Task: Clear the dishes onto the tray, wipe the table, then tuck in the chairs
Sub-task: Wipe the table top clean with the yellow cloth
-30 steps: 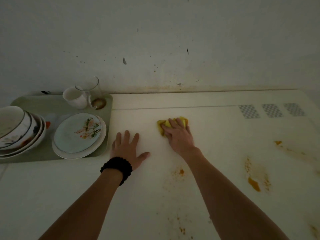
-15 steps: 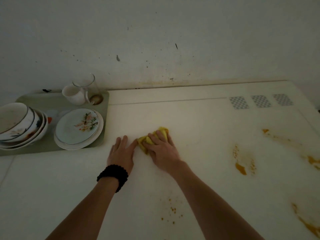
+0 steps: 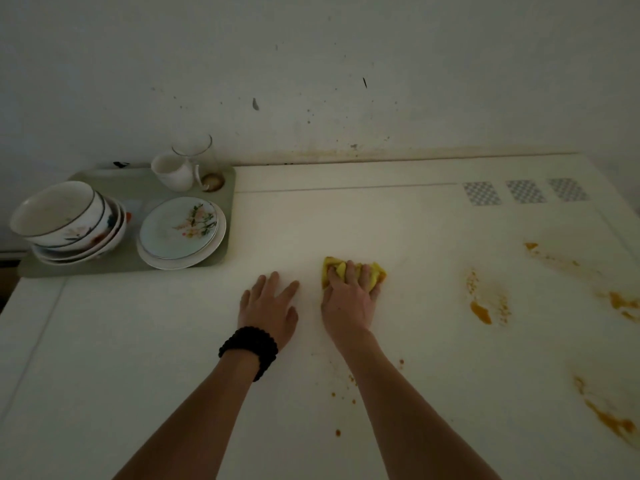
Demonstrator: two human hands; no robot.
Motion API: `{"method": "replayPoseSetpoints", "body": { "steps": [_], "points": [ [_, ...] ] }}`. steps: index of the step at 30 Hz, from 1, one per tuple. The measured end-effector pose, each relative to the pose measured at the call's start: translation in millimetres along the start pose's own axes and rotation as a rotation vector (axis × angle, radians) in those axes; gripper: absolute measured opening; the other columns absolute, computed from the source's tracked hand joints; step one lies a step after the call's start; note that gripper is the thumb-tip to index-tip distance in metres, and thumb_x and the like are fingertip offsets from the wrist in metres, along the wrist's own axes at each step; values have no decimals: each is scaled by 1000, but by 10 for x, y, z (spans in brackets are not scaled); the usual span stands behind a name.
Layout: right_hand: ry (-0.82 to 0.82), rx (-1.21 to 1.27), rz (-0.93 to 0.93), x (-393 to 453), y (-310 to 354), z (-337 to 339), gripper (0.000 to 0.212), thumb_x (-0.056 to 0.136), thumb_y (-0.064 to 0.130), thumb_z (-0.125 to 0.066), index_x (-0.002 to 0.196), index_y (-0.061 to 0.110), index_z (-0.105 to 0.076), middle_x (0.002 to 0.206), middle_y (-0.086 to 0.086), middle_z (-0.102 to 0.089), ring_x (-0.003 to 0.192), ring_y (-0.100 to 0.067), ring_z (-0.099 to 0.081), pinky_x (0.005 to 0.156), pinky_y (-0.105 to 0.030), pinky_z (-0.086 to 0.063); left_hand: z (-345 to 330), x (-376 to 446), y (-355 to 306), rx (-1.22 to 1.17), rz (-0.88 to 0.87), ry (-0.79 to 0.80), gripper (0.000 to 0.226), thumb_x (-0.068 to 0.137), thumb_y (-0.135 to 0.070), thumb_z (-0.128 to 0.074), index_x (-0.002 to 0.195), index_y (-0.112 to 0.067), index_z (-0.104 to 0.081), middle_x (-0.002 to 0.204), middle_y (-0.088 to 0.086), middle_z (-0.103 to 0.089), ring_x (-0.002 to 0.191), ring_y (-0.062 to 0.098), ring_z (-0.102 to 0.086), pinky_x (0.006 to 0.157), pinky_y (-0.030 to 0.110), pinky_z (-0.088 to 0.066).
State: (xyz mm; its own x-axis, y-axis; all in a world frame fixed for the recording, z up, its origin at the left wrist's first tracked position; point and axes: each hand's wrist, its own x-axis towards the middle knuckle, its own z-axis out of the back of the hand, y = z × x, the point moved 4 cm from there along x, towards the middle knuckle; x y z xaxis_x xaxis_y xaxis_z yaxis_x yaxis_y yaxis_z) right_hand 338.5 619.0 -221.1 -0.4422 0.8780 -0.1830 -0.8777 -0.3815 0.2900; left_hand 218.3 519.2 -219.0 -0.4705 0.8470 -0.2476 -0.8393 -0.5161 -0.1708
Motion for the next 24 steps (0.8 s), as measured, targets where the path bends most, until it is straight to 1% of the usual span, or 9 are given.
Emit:
{"method": "replayPoseSetpoints", "body": {
  "steps": [5, 7, 9, 12, 16, 18, 20, 22, 24],
  "points": [
    [57, -38, 390, -256, 147, -126, 47, 99, 39, -39, 146, 36, -46, 162, 1, -29, 153, -30, -12, 121, -57, -3, -69, -243, 103, -57, -20, -100, 46, 95, -25, -50, 141, -32, -48, 155, 8, -35, 142, 33, -31, 115, 47, -28],
    [85, -58, 464, -249, 7, -91, 46, 99, 39, -39, 144, 38, -48, 162, 4, -31, 153, -27, -14, 122, -54, -6, -108, -321, 139, -60, -23, -119, 47, 96, -17, -48, 141, -32, -48, 155, 7, -35, 142, 32, -32, 116, 45, -27],
    [60, -60, 416, -253, -168, -42, 47, 97, 40, -37, 142, 39, -51, 161, 5, -33, 152, -26, -16, 122, -53, -9, -132, -374, 185, -84, -14, -117, 54, 95, -8, -43, 143, -33, -45, 157, 4, -30, 144, 28, -27, 118, 41, -23],
    [5, -40, 183, -368, -356, -36, 47, 98, 38, -38, 144, 38, -48, 163, 4, -28, 153, -26, -12, 122, -53, -8, -124, -437, 228, -119, -2, -86, 67, 89, 5, -40, 145, -31, -41, 160, 1, -24, 147, 23, -21, 119, 36, -18],
    [-17, 13, -89, -570, -134, -86, 47, 99, 31, -43, 146, 34, -44, 164, -1, -22, 152, -33, -8, 119, -59, -10, -103, -612, 275, -110, -8, -45, 69, 86, 7, -41, 147, -26, -39, 160, 1, -23, 146, 22, -19, 118, 34, -21],
    [3, 4, -6, -719, 97, -172, 48, 98, 30, -44, 146, 33, -43, 165, -2, -21, 152, -34, -7, 119, -60, -9, -104, -719, 371, -119, -13, -40, 69, 86, 8, -41, 147, -24, -39, 160, 1, -23, 147, 22, -19, 117, 33, -22],
    [27, -16, 191, -901, 233, -277, 48, 96, 31, -45, 144, 33, -47, 163, -1, -26, 152, -32, -11, 120, -60, -8, -114, -774, 474, -149, -11, -44, 71, 85, 12, -40, 147, -21, -39, 160, 2, -24, 147, 22, -19, 118, 30, -18],
    [38, -23, 365, -1047, 206, -282, 46, 93, 33, -44, 136, 32, -57, 156, -1, -41, 149, -33, -25, 118, -62, -16, -133, -820, 499, -176, -2, -47, 71, 84, 14, -39, 147, -19, -39, 160, 4, -23, 148, 22, -18, 119, 28, -15],
    [29, 9, 464, -1114, 79, -253, 43, 90, 36, -42, 126, 33, -67, 147, -1, -54, 142, -34, -40, 113, -62, -29, -158, -858, 486, -173, 11, -30, 70, 85, 12, -40, 148, -19, -38, 161, 5, -21, 148, 24, -16, 120, 30, -15]
  ]
}}
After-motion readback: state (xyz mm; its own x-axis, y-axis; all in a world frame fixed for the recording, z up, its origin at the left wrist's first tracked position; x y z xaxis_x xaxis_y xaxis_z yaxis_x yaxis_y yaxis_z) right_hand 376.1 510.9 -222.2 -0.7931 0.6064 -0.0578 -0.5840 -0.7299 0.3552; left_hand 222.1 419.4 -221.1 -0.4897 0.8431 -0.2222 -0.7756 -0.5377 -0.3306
